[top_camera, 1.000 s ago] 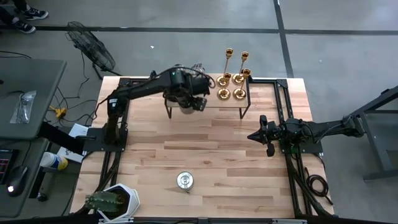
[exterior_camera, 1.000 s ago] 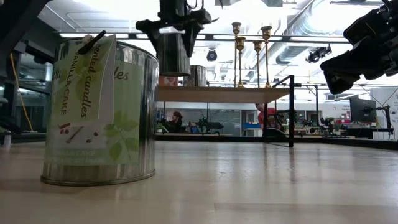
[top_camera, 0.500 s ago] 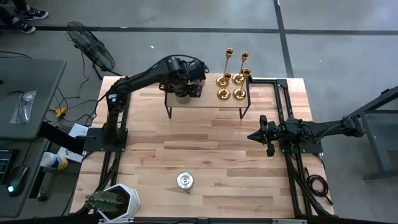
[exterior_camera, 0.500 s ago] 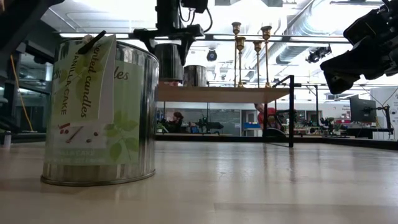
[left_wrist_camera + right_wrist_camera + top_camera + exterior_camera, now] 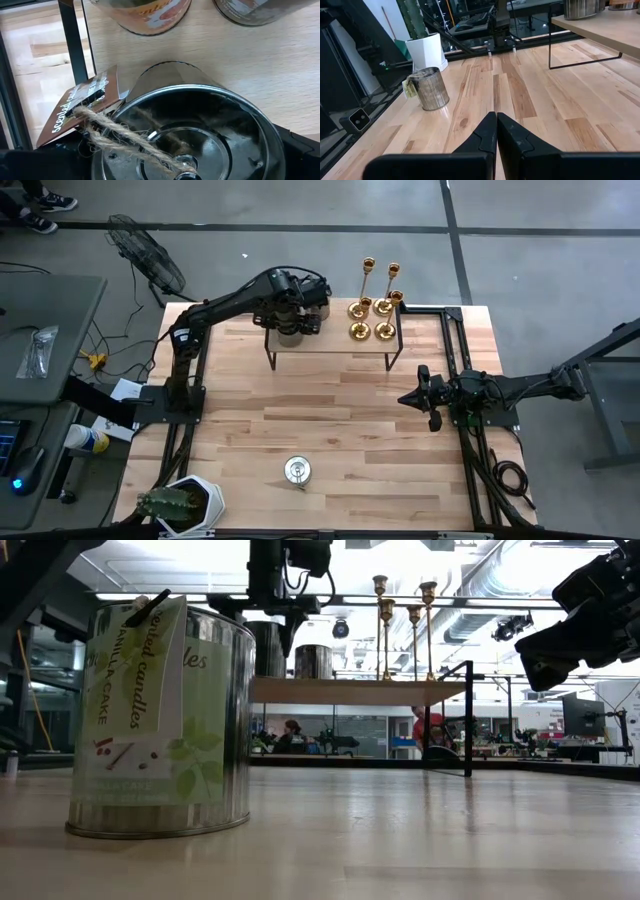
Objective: Pick & Place candle stick holders
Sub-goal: Put the brown scented candle on the shelf aligned with the other scented candle
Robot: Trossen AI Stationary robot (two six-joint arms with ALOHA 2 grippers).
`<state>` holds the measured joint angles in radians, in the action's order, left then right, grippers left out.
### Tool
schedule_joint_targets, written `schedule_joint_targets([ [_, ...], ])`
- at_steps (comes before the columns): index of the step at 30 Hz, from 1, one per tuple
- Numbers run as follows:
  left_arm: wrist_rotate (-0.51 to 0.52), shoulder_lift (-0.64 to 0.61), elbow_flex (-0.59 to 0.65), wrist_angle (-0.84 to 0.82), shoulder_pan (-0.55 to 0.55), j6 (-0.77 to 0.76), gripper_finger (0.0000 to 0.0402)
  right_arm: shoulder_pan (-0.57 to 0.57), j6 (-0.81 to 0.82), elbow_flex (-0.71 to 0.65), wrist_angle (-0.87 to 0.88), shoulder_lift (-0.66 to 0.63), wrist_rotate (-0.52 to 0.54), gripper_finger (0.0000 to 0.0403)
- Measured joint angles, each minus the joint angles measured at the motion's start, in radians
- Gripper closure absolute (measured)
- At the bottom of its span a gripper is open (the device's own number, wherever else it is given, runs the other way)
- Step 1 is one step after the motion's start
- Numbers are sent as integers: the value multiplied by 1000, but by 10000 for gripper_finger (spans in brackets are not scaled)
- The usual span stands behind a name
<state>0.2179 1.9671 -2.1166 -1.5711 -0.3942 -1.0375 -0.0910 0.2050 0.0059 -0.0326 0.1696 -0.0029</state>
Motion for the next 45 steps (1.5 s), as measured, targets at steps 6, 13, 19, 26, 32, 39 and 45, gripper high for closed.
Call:
schedule_joint_targets([
  [6,2,0,0,0,-6,-7,48,0,0,0,0,0,0,399],
  [13,6,0,0,0,-6,-23,48,0,0,0,0,0,0,399],
  [19,-5,-3,28,2,-6,-37,48,0,0,0,0,0,0,399],
  [26,-3,-3,29,2,-6,-40,47,0,0,0,0,0,0,399],
  [32,6,-3,31,1,-6,-28,26,0,0,0,0,0,0,399],
  [39,20,-1,32,-2,-5,-5,11,0,0,0,0,0,0,399],
  [45,63,-1,32,3,-5,12,9,0,0,0,0,0,0,399],
])
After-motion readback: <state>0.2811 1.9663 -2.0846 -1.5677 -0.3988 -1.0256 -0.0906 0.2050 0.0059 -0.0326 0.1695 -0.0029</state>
